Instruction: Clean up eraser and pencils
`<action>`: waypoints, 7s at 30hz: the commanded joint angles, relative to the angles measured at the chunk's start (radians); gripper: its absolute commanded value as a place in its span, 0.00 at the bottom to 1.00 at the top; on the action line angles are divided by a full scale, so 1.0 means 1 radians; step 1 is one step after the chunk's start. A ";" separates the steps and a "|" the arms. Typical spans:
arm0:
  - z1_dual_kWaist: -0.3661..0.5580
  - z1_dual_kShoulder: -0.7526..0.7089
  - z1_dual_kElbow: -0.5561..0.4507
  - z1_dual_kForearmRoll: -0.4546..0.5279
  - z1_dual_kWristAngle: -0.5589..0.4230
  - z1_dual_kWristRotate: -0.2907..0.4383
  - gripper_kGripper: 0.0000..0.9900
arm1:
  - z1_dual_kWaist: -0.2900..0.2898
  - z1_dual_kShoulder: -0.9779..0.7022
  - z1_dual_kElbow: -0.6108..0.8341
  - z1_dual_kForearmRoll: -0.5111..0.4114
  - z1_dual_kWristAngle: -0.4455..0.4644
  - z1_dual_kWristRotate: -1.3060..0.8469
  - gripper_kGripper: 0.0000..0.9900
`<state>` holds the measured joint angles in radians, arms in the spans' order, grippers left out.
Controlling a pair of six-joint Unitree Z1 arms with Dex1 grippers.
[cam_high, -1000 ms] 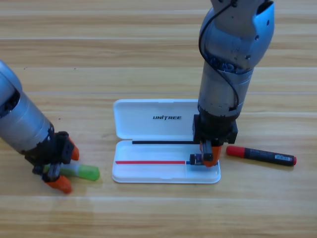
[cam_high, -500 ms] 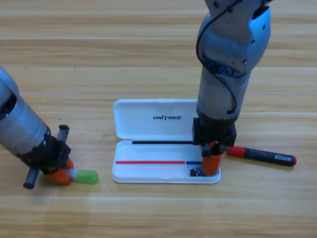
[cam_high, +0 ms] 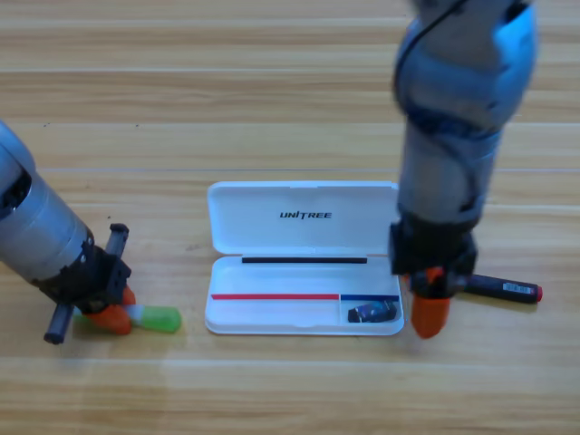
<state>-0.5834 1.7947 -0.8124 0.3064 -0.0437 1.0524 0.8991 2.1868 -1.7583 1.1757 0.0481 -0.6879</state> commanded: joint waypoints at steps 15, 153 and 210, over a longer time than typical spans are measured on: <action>0.014 -0.083 -0.251 0.315 0.010 0.000 0.00 | -0.238 -0.107 0.195 -0.183 -0.039 -0.036 0.95; 0.467 -0.152 -0.662 0.697 -0.438 0.110 1.00 | 0.026 0.248 -0.385 0.067 -0.033 -0.065 0.00; 0.341 0.308 -0.982 0.637 -0.619 -0.002 0.98 | -0.092 -0.762 0.379 -0.375 0.317 0.278 0.96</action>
<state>-0.1620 2.0170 -1.7765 0.9456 -0.6615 1.0684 0.8364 1.5126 -1.4273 0.8315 0.3721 -0.4168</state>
